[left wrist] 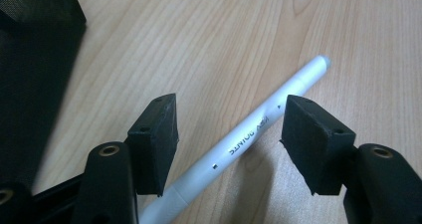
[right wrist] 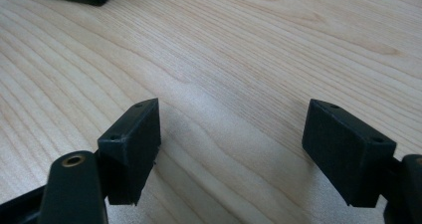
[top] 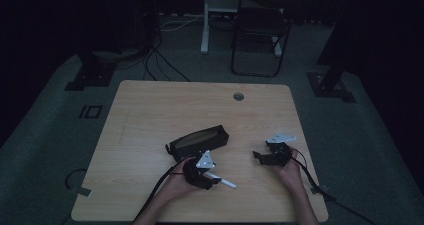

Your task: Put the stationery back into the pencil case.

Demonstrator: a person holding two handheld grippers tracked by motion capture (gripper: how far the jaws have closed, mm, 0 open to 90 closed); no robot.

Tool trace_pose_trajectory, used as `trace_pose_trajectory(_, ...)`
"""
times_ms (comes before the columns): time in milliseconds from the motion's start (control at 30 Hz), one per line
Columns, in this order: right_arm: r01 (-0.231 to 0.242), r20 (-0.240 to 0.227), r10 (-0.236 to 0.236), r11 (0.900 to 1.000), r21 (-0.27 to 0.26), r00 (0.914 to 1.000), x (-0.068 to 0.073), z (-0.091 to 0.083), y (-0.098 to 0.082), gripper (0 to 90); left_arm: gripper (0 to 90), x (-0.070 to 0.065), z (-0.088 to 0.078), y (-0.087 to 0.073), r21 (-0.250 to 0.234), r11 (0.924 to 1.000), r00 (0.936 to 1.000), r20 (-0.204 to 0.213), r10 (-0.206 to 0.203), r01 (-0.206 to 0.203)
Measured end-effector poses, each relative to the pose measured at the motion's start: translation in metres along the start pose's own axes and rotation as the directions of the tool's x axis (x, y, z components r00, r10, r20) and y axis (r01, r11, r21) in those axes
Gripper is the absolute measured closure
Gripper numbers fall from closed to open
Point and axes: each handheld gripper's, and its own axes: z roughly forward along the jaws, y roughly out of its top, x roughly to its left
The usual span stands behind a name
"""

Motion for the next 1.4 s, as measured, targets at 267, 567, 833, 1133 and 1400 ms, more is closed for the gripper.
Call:
trace_pose_trajectory(267, 0.000, 0.000, 0.000, 1.000, 0.000, 1.0000, 0.000, 0.000, 0.000, 22.9, 44.9, 0.000, 0.007, -0.005, 0.044, 0.9990, 0.9998, 0.017, 0.004, -0.004)
trace_pose_trajectory(567, 0.000, 0.000, 0.000, 1.000, 0.000, 1.0000, 0.000, 0.000, 0.000, 22.9, 55.1, 0.006, -0.001, -0.011, 0.048, 0.9988, 0.9999, 0.014, -0.002, 0.001)
trace_pose_trajectory(833, 0.000, 0.000, 0.000, 1.000, 0.000, 1.0000, 0.000, 0.000, 0.000, 22.9, 64.4, 0.008, -0.009, -0.016, 0.063, 0.9980, 0.9999, -0.012, 0.006, -0.005)
trace_pose_trajectory(1133, -0.003, -0.004, 0.003, 1.000, -0.001, 1.0000, -0.001, 0.000, 0.000, 22.9, 73.4, 0.007, -0.019, -0.024, 0.083, 0.9965, 0.9999, -0.011, 0.005, -0.005)
trace_pose_trajectory(1400, -0.003, -0.004, 0.003, 1.000, -0.001, 1.0000, -0.001, 0.000, 0.000, 22.9, 78.3, 0.006, -0.024, -0.028, 0.086, 0.9962, 0.9998, -0.014, -0.011, 0.012)
